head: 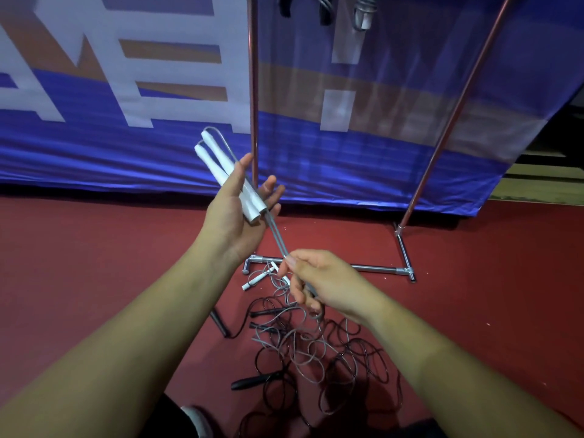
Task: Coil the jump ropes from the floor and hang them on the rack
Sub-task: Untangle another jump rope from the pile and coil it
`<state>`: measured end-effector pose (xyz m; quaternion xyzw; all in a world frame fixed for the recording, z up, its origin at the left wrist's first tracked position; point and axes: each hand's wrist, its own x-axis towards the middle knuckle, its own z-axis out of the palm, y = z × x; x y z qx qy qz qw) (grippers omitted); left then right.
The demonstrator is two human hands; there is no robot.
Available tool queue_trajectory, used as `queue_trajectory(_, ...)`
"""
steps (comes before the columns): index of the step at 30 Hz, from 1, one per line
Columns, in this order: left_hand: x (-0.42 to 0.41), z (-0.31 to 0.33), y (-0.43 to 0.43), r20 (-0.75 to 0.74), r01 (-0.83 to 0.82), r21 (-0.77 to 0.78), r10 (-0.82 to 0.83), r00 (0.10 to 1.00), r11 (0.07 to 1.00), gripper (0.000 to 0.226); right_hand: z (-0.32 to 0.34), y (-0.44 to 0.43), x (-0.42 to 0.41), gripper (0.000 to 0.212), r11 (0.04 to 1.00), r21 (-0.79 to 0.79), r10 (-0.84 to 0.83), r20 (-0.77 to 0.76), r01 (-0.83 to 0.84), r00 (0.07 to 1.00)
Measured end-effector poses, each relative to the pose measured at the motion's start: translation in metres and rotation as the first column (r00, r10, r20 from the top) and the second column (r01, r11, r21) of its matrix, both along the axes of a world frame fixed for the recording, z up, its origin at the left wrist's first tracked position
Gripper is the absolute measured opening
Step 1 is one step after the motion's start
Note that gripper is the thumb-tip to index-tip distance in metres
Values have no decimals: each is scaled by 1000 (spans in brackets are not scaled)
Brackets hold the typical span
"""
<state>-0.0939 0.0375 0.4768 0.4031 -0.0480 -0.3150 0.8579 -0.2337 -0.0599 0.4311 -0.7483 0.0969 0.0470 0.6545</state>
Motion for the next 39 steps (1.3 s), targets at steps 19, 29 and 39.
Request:
queue_trajectory(19,25,-33,-4,333,-285,469,131,934,836,19,46,-3,-29,6,984,75,168,-54,-164,984)
queue_trajectory(29,8,-51,-8,289,-3,746,-320,902,666,20,54,-61,-27,17,952,115,-293,80,284,953)
queue_trajectory(39,-16,-55,-10,287,240,759,-641,712,605,15,39,-121,-38,11,726,-631,-199,187,273,962)
